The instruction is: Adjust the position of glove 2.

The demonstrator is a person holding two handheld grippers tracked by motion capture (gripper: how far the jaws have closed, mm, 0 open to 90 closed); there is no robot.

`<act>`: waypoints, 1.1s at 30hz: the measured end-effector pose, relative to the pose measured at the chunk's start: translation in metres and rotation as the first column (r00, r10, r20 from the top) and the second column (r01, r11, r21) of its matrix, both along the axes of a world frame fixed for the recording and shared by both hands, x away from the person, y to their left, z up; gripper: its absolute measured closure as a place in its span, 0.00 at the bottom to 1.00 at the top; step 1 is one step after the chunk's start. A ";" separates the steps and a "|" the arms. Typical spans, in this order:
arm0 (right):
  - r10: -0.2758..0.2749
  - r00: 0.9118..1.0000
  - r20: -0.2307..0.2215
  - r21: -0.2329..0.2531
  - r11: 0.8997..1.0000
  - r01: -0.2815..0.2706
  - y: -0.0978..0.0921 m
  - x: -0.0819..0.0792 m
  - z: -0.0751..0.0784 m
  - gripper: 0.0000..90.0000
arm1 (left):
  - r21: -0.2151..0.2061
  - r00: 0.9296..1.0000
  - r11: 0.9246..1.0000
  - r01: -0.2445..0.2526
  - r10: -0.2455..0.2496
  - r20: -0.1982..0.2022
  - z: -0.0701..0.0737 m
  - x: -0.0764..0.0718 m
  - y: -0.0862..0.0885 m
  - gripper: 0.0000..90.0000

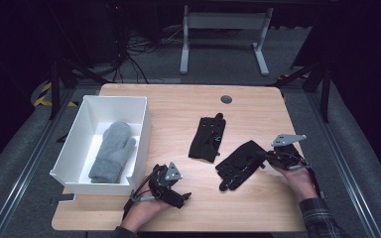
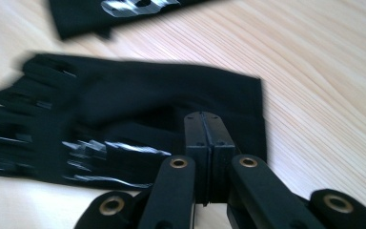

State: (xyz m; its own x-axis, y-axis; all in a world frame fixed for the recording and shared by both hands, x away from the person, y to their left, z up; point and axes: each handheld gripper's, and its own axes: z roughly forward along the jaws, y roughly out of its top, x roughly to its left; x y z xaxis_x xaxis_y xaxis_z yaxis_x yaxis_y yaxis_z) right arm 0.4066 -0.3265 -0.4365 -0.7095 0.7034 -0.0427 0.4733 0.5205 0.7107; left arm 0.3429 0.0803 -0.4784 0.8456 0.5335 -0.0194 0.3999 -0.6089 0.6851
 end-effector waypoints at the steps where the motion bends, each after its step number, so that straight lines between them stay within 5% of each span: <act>1: -0.011 1.000 -0.006 -0.015 1.000 0.011 -0.003 0.003 -0.004 1.00 | 0.000 1.000 1.000 0.000 0.000 0.003 0.000 0.000 0.000 0.00; 9: -0.017 0.999 -0.041 -0.069 0.998 0.014 -0.007 0.004 -0.012 1.00 | 0.000 1.000 1.000 0.000 0.000 0.001 0.000 0.000 0.000 0.00; 21: 0.029 0.996 -0.087 -0.086 0.996 -0.036 -0.006 -0.039 -0.010 1.00 | 0.001 1.000 1.000 0.000 0.000 0.002 0.000 0.000 0.000 0.00; 33: 0.135 0.983 -0.121 -0.069 0.987 -0.144 0.001 -0.081 -0.010 1.00 | 0.000 1.000 1.000 -0.001 0.001 0.001 0.000 0.000 0.000 0.00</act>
